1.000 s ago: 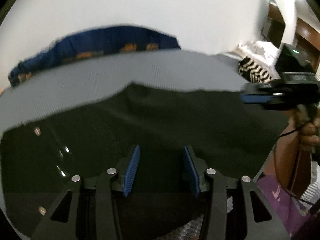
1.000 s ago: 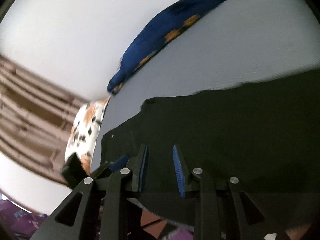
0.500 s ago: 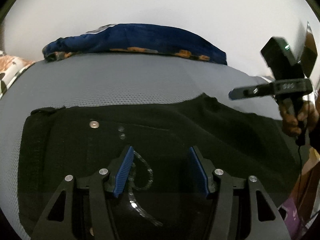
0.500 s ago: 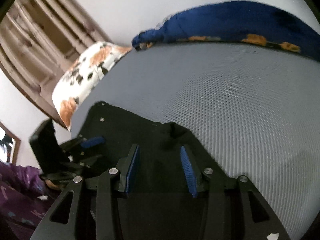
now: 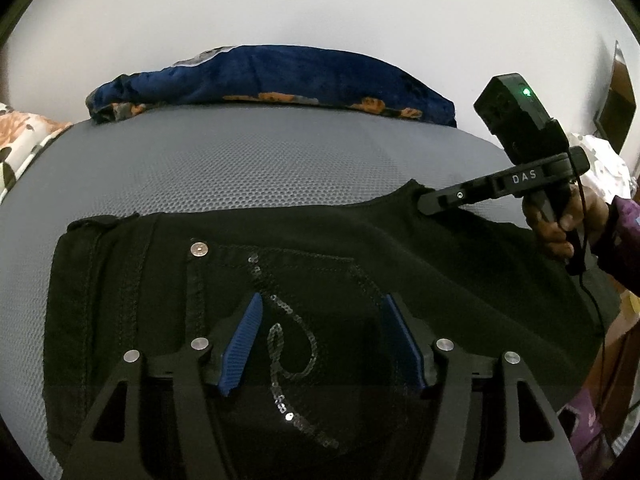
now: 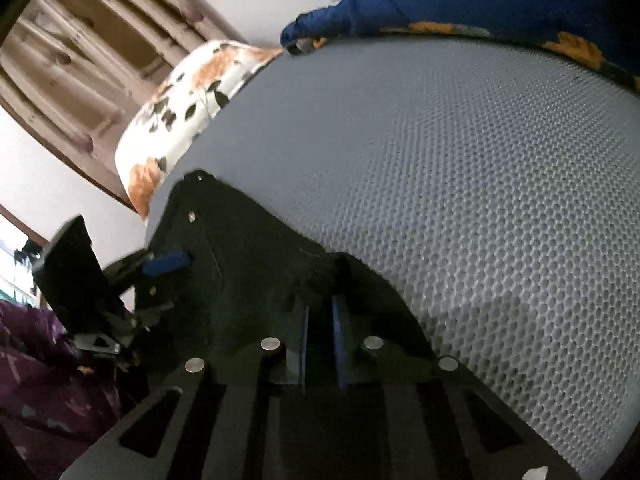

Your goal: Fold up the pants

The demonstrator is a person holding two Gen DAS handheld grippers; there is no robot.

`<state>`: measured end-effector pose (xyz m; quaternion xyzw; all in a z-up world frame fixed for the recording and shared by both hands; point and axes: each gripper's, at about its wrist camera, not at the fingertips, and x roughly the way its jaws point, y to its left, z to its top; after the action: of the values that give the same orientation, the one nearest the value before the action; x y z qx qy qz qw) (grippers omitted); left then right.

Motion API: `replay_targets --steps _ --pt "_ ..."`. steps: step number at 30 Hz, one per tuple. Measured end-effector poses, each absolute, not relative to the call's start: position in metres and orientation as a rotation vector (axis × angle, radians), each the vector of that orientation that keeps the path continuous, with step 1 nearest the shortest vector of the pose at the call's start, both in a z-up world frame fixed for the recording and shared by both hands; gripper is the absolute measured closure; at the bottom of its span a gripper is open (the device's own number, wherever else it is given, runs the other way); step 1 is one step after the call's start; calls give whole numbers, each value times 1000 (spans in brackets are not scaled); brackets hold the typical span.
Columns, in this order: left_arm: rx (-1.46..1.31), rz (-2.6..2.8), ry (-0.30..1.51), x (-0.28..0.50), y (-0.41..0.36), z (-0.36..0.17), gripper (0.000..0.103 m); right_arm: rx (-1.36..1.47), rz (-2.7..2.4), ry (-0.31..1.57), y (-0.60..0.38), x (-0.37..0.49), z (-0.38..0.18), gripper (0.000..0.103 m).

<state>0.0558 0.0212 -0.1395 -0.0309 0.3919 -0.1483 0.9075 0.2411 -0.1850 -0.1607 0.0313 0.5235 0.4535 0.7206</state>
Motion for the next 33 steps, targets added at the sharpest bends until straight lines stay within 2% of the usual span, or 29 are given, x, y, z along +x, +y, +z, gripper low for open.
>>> replay_targets --steps 2,4,6,7,12,16,18,24,28,33 --pt "-70 -277 798 55 25 -136 39 42 976 1138 -184 239 -160 97" --pt "-87 -215 774 56 35 -132 33 49 936 1109 -184 239 -157 98" --pt "-106 -150 756 59 46 -133 20 103 902 1088 -191 247 -155 100" --pt "-116 -105 774 63 52 -138 20 140 880 1090 -195 254 -158 101" --pt "-160 -116 779 63 62 -142 20 192 778 1079 -209 275 -174 103" --pt "-119 -106 788 66 57 -141 19 352 840 1018 -233 274 -157 90" --pt "-140 -108 784 65 60 -140 19 283 860 1025 -235 269 -147 82" --pt "-148 -100 786 68 59 -140 19 72 932 1103 -206 249 -155 81" --pt "-160 -102 801 68 60 -137 19 63 965 1147 -189 251 -168 82" --pt "-199 -111 814 70 66 -135 19 64 966 1125 -179 250 -169 95"
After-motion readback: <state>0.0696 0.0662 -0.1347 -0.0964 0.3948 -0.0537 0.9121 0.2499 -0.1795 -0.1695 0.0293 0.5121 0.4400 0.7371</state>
